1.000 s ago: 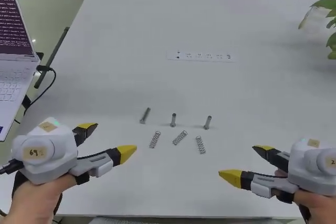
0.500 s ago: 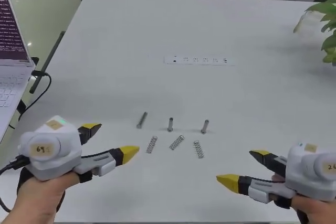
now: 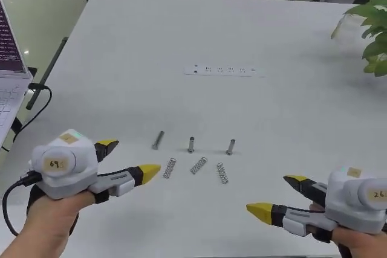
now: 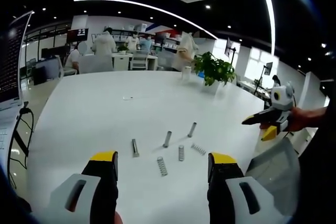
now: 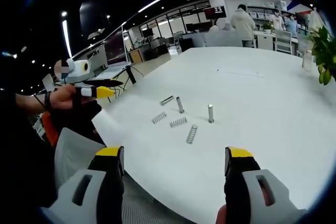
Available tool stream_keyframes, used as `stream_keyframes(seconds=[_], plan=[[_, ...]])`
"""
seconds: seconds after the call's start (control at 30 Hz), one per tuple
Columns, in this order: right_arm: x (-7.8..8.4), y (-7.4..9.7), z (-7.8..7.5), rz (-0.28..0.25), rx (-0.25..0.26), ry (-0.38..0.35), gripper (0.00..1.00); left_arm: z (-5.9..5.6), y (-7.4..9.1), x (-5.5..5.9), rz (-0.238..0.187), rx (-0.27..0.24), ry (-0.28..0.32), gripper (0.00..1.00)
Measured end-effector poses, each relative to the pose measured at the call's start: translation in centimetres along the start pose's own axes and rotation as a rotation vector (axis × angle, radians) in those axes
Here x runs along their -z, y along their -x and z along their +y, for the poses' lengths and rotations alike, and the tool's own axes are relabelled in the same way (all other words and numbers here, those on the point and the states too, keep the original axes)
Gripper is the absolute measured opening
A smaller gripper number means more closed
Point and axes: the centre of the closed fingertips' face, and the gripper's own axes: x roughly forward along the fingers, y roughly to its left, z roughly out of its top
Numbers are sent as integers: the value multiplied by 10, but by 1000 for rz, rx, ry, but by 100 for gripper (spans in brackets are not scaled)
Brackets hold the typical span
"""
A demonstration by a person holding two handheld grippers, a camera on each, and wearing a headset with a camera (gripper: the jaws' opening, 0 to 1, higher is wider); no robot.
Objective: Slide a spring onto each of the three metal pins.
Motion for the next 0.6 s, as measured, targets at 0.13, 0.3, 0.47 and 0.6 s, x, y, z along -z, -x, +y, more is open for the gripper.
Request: stream_keyframes(seconds=[0.13, 0.3, 0.47, 0.6], plan=[[1, 0, 0, -1, -1, -2, 77, 3, -5, 1, 5, 2, -1, 65], [1, 0, -1, -3, -2, -3, 77, 7, -11, 0, 6, 3, 1, 64], [2, -1, -1, -3, -1, -6, 76, 13, -22, -2, 8, 0, 1, 64], [3, -1, -1, -3, 0, -8, 76, 19, -29, -3, 12, -5, 3, 64]])
